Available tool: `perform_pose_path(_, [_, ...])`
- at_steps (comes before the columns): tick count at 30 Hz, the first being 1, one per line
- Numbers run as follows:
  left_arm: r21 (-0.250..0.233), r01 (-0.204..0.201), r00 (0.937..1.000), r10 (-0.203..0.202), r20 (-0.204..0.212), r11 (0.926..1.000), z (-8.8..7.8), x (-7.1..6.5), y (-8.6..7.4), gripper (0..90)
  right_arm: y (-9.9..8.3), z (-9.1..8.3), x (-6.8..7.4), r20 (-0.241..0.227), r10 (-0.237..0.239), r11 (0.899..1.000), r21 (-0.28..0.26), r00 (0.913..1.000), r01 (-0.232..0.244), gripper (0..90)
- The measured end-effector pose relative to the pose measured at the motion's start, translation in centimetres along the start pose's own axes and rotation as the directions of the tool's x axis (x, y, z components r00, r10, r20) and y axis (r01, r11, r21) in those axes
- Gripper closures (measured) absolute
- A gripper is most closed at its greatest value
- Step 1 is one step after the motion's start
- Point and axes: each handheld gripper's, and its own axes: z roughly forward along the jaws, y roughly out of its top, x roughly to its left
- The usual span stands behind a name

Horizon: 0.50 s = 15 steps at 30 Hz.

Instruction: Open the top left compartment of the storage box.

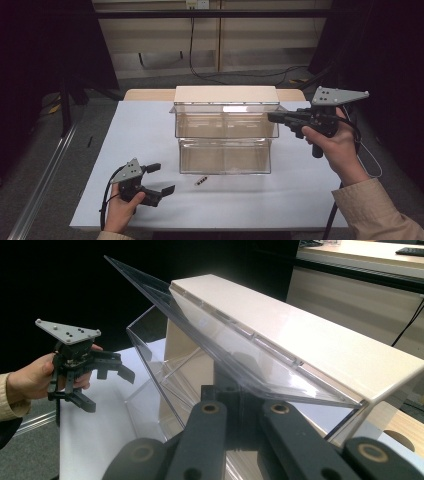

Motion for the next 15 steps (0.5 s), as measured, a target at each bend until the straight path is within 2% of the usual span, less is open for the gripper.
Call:
perform_pose_path(4, [0.005,-0.003,0.9999,0.002,0.011,1.0000,0.2,0.0,0.1,4.3,0.1,0.1,-0.1,0.003,0.001,1.000,0.002,1.0000,-0.001,90.0])
perform_pose_path(5, [0.006,-0.002,1.0000,0.002,0.000,1.0000,0.3,-0.1,0.1,4.5,0.1,0.1,-0.1,0.002,0.002,1.000,0.001,1.0000,-0.002,90.0])
perform_pose_path(8, [0.017,-0.001,0.9999,0.001,0.017,0.9998,0.5,-0.2,0.1,4.7,0.2,0.1,-0.2,0.002,0.004,1.000,0.002,1.0000,-0.004,90.0])
perform_pose_path(15, [0.065,-0.012,0.9998,0.011,0.015,0.9978,1.3,-0.7,0.2,5.5,0.4,0.1,-0.4,0.007,0.002,1.000,-0.003,1.0000,-0.002,90.0])
